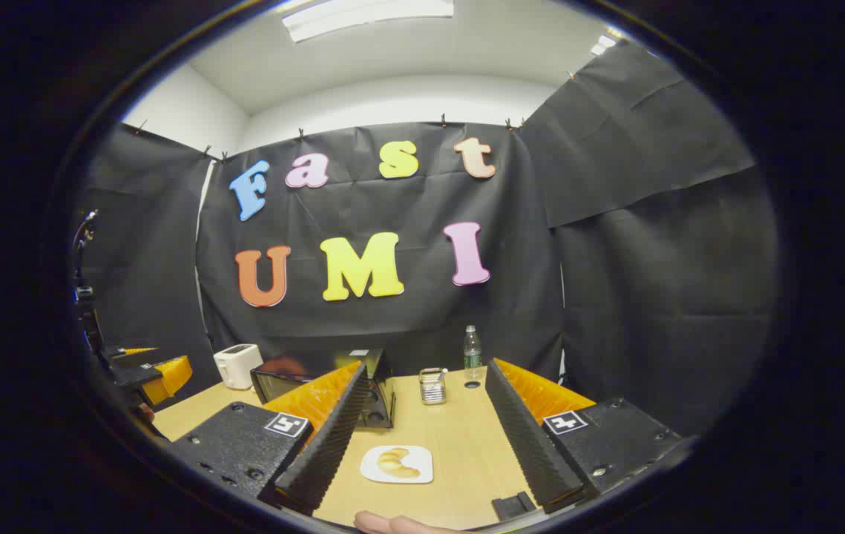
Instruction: Open the electric oven with the left hand, put the food in, and close the electric oven.
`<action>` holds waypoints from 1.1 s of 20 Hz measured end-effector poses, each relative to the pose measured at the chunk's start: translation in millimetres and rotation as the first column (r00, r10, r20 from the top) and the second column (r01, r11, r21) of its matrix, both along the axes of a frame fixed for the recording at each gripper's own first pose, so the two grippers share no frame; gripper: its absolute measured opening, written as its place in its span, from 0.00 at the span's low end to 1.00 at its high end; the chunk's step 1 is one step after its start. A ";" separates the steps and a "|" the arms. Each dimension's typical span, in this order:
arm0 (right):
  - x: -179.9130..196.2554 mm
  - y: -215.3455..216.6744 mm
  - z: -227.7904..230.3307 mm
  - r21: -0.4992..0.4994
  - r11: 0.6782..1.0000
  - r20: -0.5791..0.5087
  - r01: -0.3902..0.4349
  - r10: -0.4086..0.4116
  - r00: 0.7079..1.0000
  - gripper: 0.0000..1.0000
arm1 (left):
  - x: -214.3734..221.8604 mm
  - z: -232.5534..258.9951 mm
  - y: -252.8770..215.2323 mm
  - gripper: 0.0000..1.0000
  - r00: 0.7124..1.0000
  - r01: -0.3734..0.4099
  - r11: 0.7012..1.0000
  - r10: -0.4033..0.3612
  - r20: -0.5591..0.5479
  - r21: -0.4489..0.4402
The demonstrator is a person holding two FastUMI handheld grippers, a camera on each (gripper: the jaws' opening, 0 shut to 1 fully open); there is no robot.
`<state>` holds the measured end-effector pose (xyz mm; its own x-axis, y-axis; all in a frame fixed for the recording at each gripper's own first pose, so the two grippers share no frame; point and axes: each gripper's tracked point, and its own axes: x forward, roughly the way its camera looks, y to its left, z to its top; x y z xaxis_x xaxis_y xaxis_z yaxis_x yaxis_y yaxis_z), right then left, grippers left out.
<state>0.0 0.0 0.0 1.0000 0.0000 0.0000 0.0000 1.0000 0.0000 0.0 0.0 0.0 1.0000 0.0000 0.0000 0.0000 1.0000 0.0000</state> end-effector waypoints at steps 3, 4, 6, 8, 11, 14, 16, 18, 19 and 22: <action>1.2 3.5 -2.8 0.000 1.000 0.001 -0.021 0.021 1.000 0.96 | -2.7 3.2 0.9 0.93 1.000 -0.001 1.000 0.001 0.010 -0.021; 1.4 4.3 -3.2 -0.001 1.000 0.002 -0.024 0.024 1.000 0.96 | -3.9 1.2 2.0 0.93 1.000 0.000 1.000 0.001 0.010 -0.023; 3.1 4.4 -5.3 -0.007 1.000 0.000 -0.026 0.026 1.000 0.96 | -3.9 -2.6 4.3 0.93 1.000 -0.006 1.000 0.006 0.003 -0.022; 5.9 5.2 -9.1 -0.014 1.000 -0.001 -0.028 0.028 1.000 0.96 | -3.4 -6.5 5.7 0.93 1.000 -0.012 1.000 0.012 -0.008 -0.025; 11.0 6.1 -19.1 -0.004 1.000 -0.021 -0.029 0.029 0.999 0.96 | 2.6 -12.6 5.5 0.93 0.999 -0.015 0.999 0.014 -0.029 -0.028; 17.4 7.1 -27.5 0.006 0.999 -0.038 -0.042 0.042 0.998 0.96 | 14.0 -8.6 4.2 0.93 1.000 -0.013 1.000 0.012 -0.024 -0.028; 22.6 4.8 -31.1 0.014 0.999 -0.038 -0.048 0.049 0.998 0.96 | 28.0 -9.2 0.6 0.93 0.999 -0.005 0.999 0.004 -0.034 -0.034; 28.2 2.3 -39.1 0.028 0.998 -0.045 -0.053 0.054 0.997 0.96 | 45.5 -9.0 -1.3 0.93 0.999 -0.012 0.999 0.010 -0.048 -0.039; 30.7 0.6 -45.9 0.031 0.998 -0.057 -0.055 0.057 0.997 0.96 | 56.2 -8.2 -2.8 0.93 0.999 -0.013 0.999 0.011 -0.045 -0.035; 37.1 -5.7 -55.7 0.032 0.998 -0.077 -0.062 0.065 0.995 0.96 | 92.7 -6.6 -11.4 0.93 1.000 -0.007 1.000 0.006 -0.022 -0.029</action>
<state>37.1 -5.7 -55.7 0.9949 0.0647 -0.0767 -0.0624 0.9975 0.0320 92.7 -11.4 -6.6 0.9997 0.0063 -0.0216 -0.0069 0.9996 -0.0289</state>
